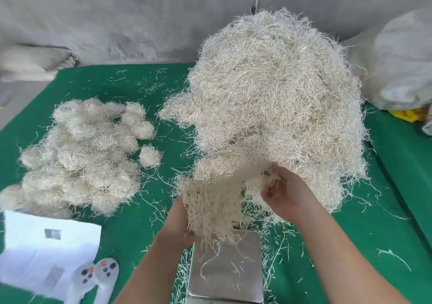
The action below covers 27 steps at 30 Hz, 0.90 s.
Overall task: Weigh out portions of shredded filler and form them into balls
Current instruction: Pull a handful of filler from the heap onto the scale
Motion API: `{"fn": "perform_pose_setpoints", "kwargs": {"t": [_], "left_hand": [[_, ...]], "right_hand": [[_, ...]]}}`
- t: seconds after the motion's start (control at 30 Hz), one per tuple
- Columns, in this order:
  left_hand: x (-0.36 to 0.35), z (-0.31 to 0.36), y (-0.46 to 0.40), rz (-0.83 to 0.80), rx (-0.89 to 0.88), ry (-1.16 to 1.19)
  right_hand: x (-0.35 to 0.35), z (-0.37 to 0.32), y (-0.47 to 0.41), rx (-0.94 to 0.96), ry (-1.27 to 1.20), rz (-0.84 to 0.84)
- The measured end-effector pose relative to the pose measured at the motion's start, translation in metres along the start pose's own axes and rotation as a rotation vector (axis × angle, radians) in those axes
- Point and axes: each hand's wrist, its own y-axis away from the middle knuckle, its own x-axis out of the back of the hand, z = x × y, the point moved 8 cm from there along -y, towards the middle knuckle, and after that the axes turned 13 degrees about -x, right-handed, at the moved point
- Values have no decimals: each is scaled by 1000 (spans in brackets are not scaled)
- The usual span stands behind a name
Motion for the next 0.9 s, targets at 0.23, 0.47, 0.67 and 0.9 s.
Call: {"fn": "perform_pose_setpoints", "kwargs": {"t": [0.23, 0.47, 0.67, 0.9], "left_hand": [[-37, 22, -6, -107, -159, 312], [-35, -4, -24, -195, 19, -848], [-51, 8, -38, -516, -123, -1528], [-34, 73, -69, -162, -516, -1852]], "right_hand": [[18, 41, -31, -210, 116, 123], [9, -14, -34, 122, 529, 271], [-34, -40, -16, 378, 1092, 242], [-34, -43, -11, 332, 1467, 109]]}}
